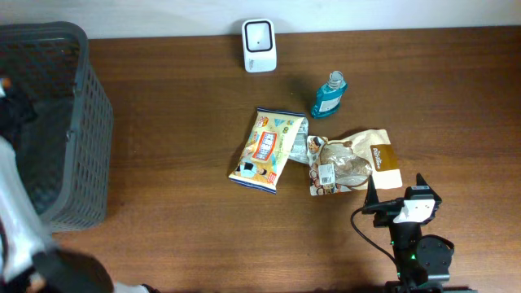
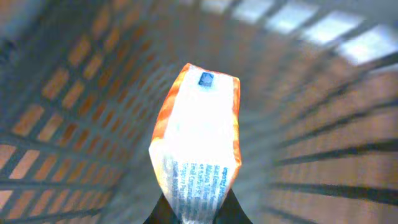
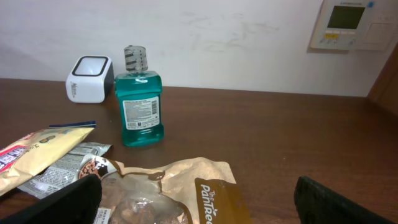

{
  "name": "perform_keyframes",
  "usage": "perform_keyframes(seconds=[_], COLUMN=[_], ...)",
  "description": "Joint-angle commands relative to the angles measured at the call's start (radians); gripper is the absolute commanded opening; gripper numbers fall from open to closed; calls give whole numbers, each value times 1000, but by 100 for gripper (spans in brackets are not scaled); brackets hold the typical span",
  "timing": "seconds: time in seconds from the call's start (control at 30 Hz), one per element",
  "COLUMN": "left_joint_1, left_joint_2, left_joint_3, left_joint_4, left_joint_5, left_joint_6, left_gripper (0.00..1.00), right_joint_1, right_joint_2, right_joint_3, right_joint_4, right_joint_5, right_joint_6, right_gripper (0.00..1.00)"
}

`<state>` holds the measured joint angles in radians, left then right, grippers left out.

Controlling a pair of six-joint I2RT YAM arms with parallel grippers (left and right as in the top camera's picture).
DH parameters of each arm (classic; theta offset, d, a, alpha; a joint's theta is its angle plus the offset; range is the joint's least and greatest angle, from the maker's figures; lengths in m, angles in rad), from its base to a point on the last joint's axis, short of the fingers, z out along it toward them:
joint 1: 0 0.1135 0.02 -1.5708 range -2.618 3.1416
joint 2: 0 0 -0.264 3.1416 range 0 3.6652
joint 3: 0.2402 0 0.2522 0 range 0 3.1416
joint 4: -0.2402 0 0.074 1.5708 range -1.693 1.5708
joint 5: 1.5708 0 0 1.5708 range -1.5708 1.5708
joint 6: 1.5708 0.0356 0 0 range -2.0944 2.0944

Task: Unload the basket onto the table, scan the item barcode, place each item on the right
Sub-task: 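Grasp the small orange box and lift it from the basket, then carry the orange box to the table center and release it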

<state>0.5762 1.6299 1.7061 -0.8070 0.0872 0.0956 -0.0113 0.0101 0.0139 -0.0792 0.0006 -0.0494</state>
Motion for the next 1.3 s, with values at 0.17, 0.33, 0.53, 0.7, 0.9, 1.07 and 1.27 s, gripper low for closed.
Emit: perform_keyframes(seconds=[0.17, 0.33, 0.53, 0.7, 0.9, 1.07, 1.27], left_joint_1=[-25, -152, -423, -671, -925, -1045, -1116], left_joint_2=[-241, -248, -245, -210, -77, 81, 229], left_joint_3=[11, 8, -25, -25, -25, -25, -25], left_joint_4=[-157, -289, -312, -312, -289, -225, -133], left_joint_5=[743, 807, 782, 512, 190, 129, 129], left_joint_6=[-130, -129, -126, -126, -211, -303, -433], left_gripper=[0, 0, 0, 0, 0, 0, 0], right_joint_1=[6, 6, 6, 6, 6, 6, 6], right_joint_2=[-6, -7, -7, -6, -6, -7, -6], right_joint_3=[-8, -8, -8, -8, -8, -8, -8], right_joint_4=[-3, -3, -3, -3, -3, -3, -3], right_joint_5=[8, 8, 8, 8, 8, 8, 8], right_joint_6=[1, 1, 1, 1, 1, 1, 1], right_gripper=[98, 98, 98, 98, 99, 98, 98])
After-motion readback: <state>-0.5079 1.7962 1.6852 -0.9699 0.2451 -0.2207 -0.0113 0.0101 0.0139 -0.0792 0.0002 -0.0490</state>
